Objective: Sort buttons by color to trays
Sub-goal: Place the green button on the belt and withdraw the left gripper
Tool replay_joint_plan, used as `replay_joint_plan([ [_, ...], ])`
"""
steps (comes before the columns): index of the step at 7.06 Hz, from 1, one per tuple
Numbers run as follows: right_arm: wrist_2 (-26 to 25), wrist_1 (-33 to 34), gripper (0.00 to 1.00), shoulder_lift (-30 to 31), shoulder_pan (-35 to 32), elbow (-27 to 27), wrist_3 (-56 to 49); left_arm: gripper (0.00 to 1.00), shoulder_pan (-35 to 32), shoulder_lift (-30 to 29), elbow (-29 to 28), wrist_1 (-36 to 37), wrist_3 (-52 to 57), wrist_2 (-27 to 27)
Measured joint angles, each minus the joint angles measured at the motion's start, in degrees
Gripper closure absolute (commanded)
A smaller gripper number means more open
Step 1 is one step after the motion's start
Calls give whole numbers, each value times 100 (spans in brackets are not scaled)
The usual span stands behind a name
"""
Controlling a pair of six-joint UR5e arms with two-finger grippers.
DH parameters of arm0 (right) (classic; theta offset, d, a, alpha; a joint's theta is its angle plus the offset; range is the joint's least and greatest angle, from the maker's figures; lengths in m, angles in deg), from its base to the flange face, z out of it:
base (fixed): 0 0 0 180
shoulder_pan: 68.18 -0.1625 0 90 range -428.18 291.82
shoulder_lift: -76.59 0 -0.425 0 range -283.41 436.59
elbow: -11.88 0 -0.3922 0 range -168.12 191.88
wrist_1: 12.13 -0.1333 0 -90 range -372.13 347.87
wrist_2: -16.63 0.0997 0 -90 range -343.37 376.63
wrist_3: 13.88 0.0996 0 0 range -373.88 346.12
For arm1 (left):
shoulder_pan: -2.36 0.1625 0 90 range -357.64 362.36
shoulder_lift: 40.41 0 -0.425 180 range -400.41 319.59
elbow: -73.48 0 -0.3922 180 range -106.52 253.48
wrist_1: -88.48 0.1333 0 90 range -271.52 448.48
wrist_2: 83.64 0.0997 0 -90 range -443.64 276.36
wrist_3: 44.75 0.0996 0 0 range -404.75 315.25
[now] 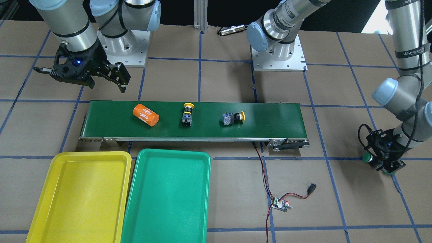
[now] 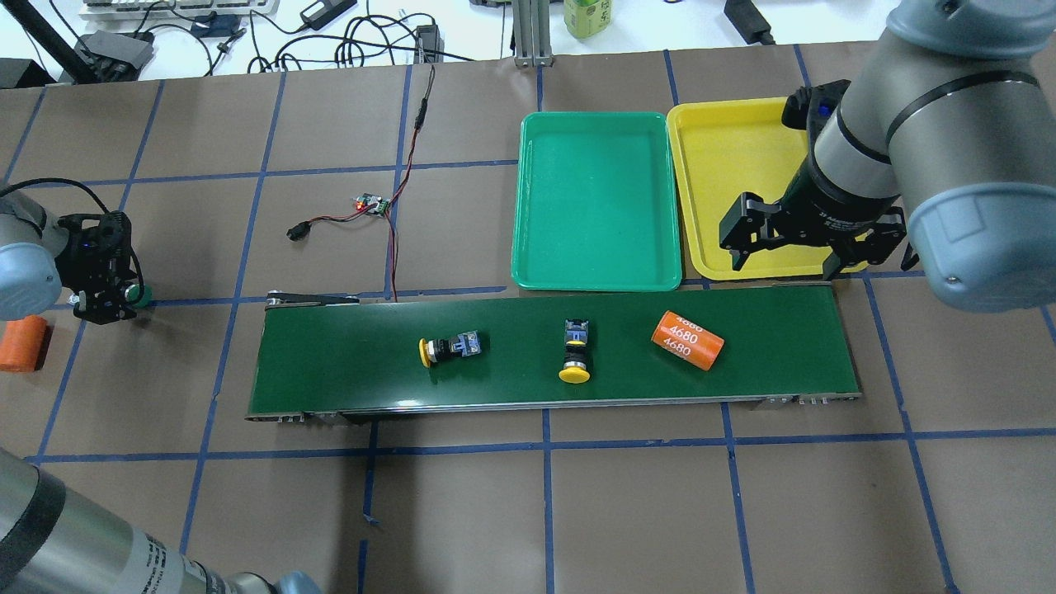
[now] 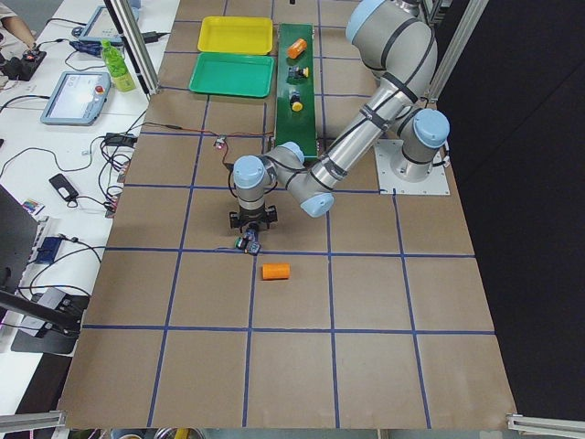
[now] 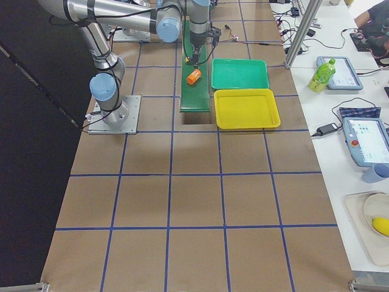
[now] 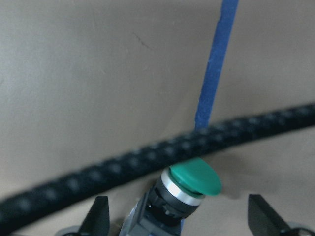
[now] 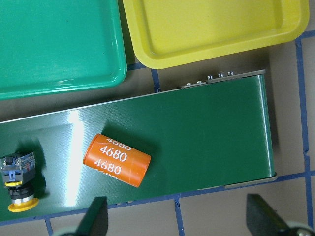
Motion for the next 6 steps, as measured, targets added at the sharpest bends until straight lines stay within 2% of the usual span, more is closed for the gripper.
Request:
replay_joint_plan([
  [1,-5,80,14,0,1,-29,-9,100,-28,98,19,-73,-91,9],
  [2,-7,124,15,-3,3,-44,-14,100,-74,277,72,-254,-238,25],
  [4,15,146,13,-6,9,-51,-15,100,-274,921,190,-912,-943,33],
  [5,27,151,0,-6,13,-52,-20,100,-498,1302,221,-1365,-1690,31],
  [6,25,159,0,-7,17,-50,-42,100,-841,1669,270,-1790,-2754,30],
])
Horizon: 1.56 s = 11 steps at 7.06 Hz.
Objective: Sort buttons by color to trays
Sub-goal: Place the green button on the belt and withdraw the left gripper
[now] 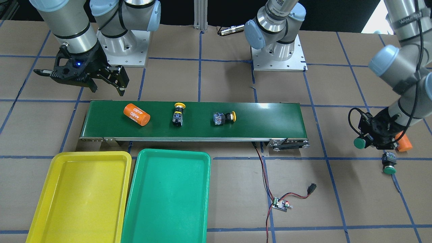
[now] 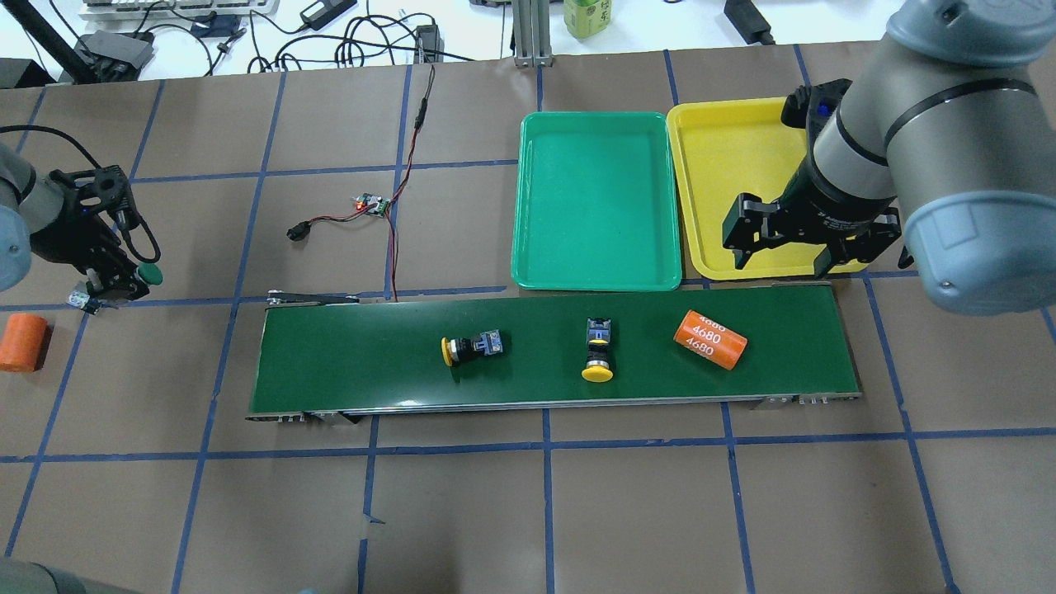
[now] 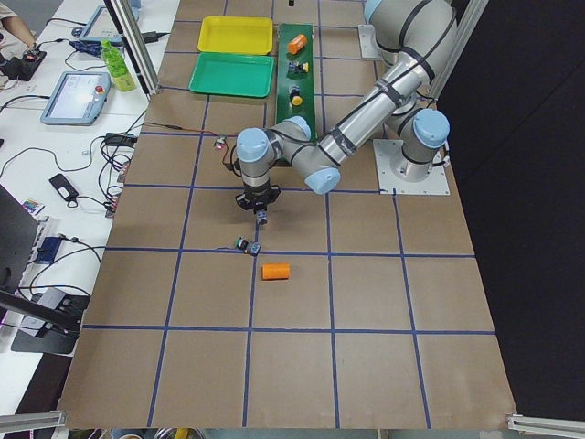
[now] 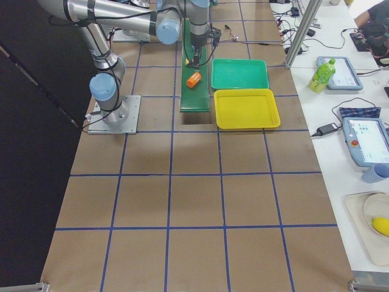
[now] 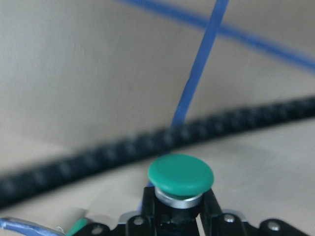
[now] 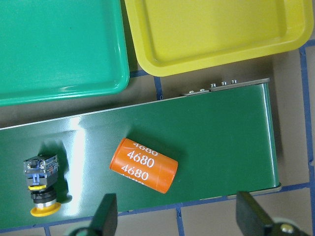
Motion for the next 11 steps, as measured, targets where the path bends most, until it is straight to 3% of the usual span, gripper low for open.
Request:
replay_joint_plan([
  [2,-1,6,0,-6,4,-2,-24,100,-975,478,187,-371,-2795,7],
  [6,40,-1,0,1,-1,-175,37,100,-2411,634,771,-389,-7529,-80],
  [8,36,-3,0,-2,-10,-203,36,39,-2780,501,867,-346,-8448,-110],
  [9,35,-7,0,-4,-14,-213,40,0,-2838,477,918,-343,-8569,-112],
  [11,40,5,0,-38,-26,-227,42,0,-2863,500,973,-350,-8609,-110],
])
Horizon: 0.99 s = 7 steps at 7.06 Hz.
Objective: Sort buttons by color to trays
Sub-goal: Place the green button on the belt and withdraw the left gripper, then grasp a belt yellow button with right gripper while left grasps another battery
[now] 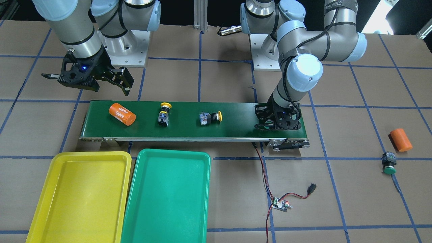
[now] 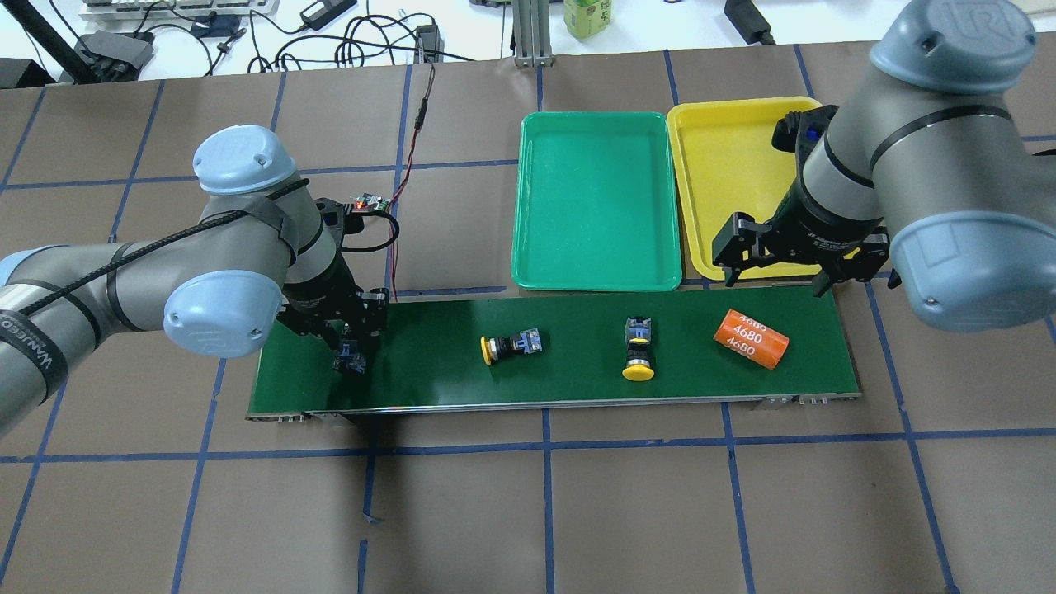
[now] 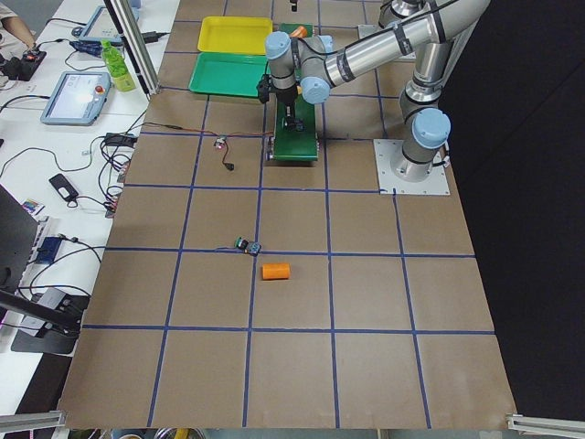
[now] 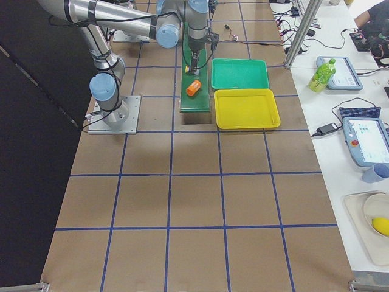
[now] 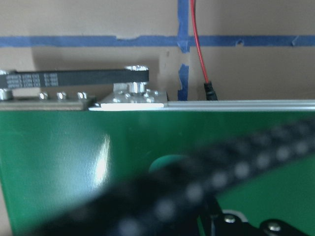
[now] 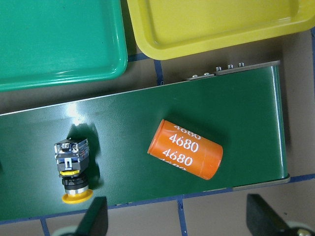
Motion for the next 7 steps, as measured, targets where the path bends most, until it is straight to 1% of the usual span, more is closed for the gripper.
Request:
replay_joint_plan([
  [1,1,18,0,-46,-10,-5,5,0,87,45,-119,-37,39,3],
  [2,1,49,0,-75,-24,-24,10,0,308,62,-404,-218,76,13],
  [3,3,116,0,-110,-57,-76,17,0,656,36,-788,-577,241,29],
  [4,5,285,0,-181,-126,-137,27,0,1075,-2,-1082,-873,630,66],
  [5,3,468,0,-295,-231,-172,34,0,1524,-51,-1231,-1001,1049,105],
  [7,9,684,0,-563,-486,-201,40,0,2581,-219,-1363,-970,1806,165],
])
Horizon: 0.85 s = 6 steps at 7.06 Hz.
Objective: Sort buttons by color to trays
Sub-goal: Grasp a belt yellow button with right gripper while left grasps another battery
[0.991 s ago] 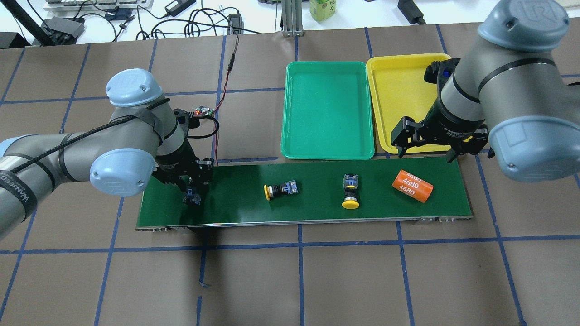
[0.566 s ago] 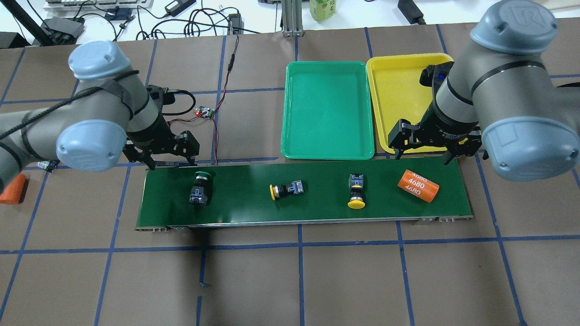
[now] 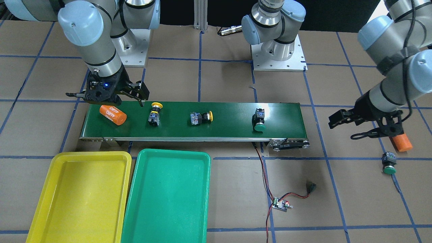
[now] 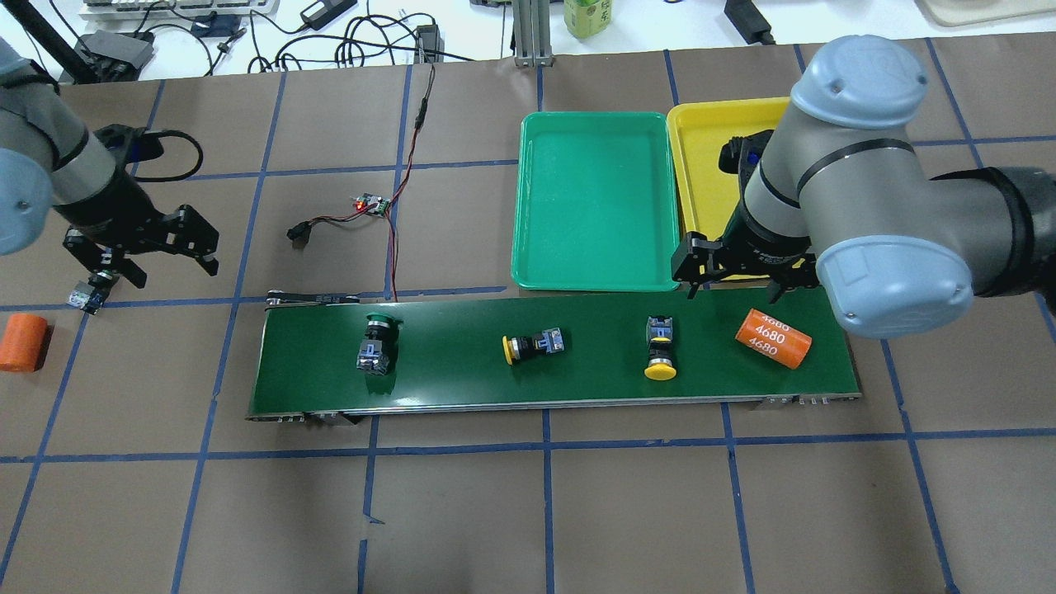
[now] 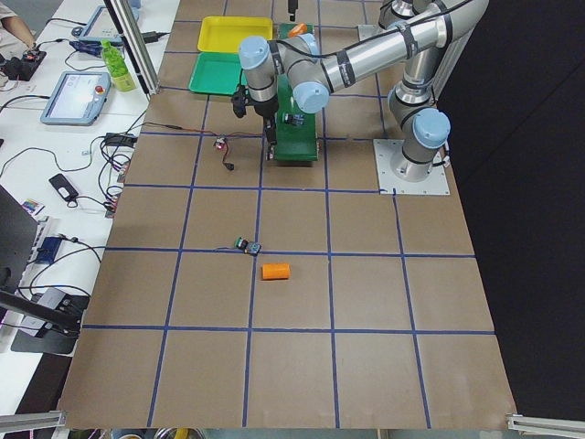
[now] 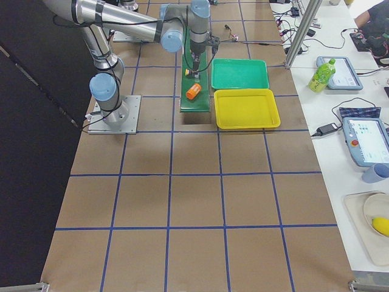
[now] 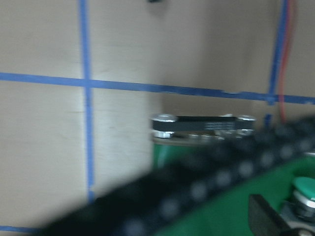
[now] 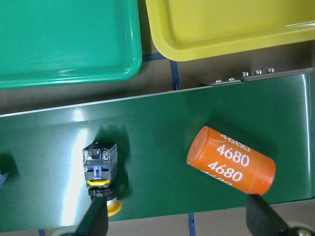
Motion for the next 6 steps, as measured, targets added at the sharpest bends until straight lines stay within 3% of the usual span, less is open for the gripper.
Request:
replay_joint_plan([
  [5,13,275,1,-661,-297,-121,67,0,1919,-1165,-568,971,2023,109],
  [6,12,300,14,-812,-299,-131,82,0,2075,-1434,-733,1071,2185,158],
])
